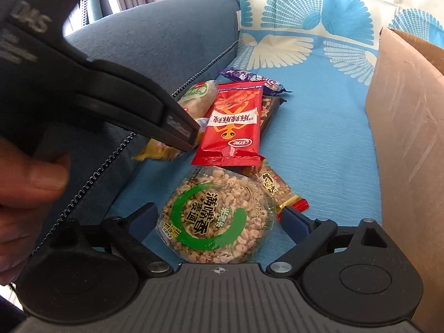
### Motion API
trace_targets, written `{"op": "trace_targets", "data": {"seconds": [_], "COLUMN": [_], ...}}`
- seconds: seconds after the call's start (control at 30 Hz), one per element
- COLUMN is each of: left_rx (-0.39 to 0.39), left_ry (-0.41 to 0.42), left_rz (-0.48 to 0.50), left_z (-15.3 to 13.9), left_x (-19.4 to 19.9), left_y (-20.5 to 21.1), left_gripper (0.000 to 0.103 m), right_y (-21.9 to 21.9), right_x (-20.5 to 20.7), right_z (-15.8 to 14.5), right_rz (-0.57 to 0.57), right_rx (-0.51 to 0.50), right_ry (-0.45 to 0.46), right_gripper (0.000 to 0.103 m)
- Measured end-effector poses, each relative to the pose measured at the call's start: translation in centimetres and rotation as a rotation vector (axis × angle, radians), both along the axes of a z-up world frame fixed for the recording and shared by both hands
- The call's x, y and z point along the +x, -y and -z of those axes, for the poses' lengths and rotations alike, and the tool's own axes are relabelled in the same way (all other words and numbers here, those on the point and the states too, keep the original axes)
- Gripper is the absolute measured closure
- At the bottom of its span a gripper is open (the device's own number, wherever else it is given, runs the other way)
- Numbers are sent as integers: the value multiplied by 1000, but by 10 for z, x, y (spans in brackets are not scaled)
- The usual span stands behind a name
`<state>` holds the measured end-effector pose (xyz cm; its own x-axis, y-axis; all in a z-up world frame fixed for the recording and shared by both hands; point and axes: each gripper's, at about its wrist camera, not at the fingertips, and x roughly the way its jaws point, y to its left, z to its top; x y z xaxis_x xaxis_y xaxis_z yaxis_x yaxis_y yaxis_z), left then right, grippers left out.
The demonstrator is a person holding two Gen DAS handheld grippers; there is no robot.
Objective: Organize snacks
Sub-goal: 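Grasp the yellow wafer bar with the left gripper while the right approaches the peanut bag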
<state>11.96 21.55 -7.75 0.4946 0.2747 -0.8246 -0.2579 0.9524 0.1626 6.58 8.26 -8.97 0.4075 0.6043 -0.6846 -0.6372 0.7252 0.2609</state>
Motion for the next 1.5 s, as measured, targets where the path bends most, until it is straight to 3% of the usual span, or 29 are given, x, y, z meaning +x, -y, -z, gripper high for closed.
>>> {"op": "trace_targets", "data": {"seconds": [0.13,0.43,0.6,0.8,0.93,1.1,1.5], "left_rx": [2,-83,-210,-368,-349,-359,-349], "left_ry": [-14,20,33,-35,-60,-77,-139], "left_rz": [1,-33,-70,-91,-93,-88,-115], "left_z": [3,-12,-20,-12,-9,-4,10], "left_x": [-1,-20,-38,-53,-58,-57,-38], "left_y": [0,-4,-11,-11,-6,-4,-2], "left_gripper": [84,88,88,88,87,72,70], "right_y": [-1,10,20,34,38,41,28], "right_x": [-1,-14,-28,-47,-58,-58,-49], "right_z": [-1,-11,-21,-28,-27,-20,-5], "right_rz": [-23,-35,-51,-45,-56,-75,-81], "right_rx": [5,-6,-27,-48,-87,-123,-160], "right_ry": [14,62,84,66,70,55,27], "right_gripper": [18,21,21,21,20,17,9]}}
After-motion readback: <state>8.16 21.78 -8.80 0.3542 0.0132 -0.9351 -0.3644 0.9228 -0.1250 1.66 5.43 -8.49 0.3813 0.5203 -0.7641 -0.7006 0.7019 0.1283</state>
